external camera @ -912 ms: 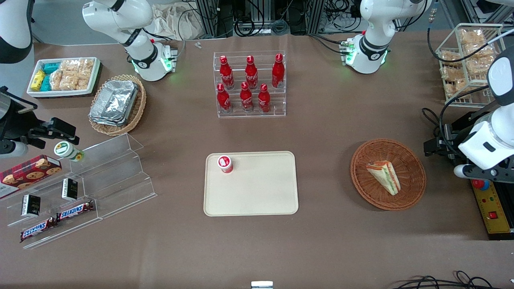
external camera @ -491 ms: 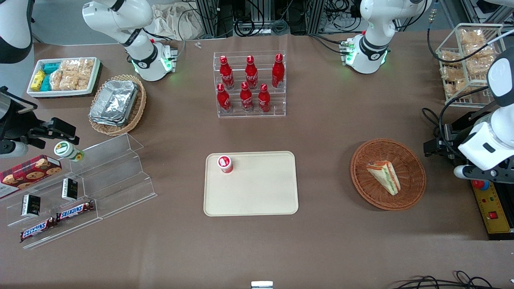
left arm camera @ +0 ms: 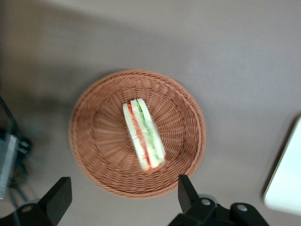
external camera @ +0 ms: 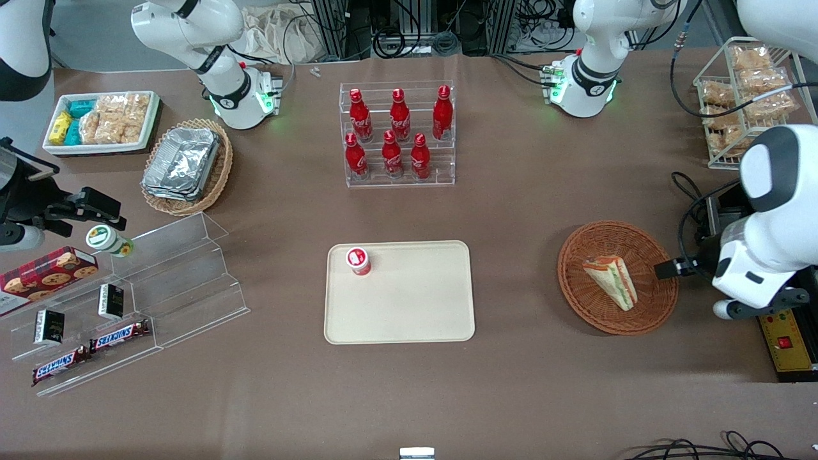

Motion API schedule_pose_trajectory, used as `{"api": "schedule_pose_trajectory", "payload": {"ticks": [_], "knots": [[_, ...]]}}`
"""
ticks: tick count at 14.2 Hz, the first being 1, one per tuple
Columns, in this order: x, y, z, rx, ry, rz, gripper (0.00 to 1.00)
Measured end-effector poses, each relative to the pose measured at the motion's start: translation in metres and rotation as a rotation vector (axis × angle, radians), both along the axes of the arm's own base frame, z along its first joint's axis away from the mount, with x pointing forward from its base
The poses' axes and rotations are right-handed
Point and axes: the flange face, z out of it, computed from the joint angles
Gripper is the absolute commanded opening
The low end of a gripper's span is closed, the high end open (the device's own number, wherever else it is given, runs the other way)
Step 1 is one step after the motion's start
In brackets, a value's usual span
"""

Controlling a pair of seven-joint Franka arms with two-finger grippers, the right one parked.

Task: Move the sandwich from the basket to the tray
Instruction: 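Move the left gripper over the sandwich in the wicker basket, then lower the left gripper and close it on the wrapped sandwich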

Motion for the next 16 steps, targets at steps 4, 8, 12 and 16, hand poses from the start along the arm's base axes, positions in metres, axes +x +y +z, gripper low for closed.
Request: {"api": "schedule_pose_trajectory", "payload": {"ticks": [4, 8, 12, 16], "knots": [[-0.010, -0.008, -0.058, 0.014, 0.009, 0.270, 1.00], [-0.019, -0.009, -0.095, 0.020, 0.027, 0.354, 1.00], [-0.028, -0.011, -0.119, 0.017, 0.018, 0.377, 1.00], [-0.044, -0.012, -0.151, 0.016, 0.020, 0.387, 1.00]]}}
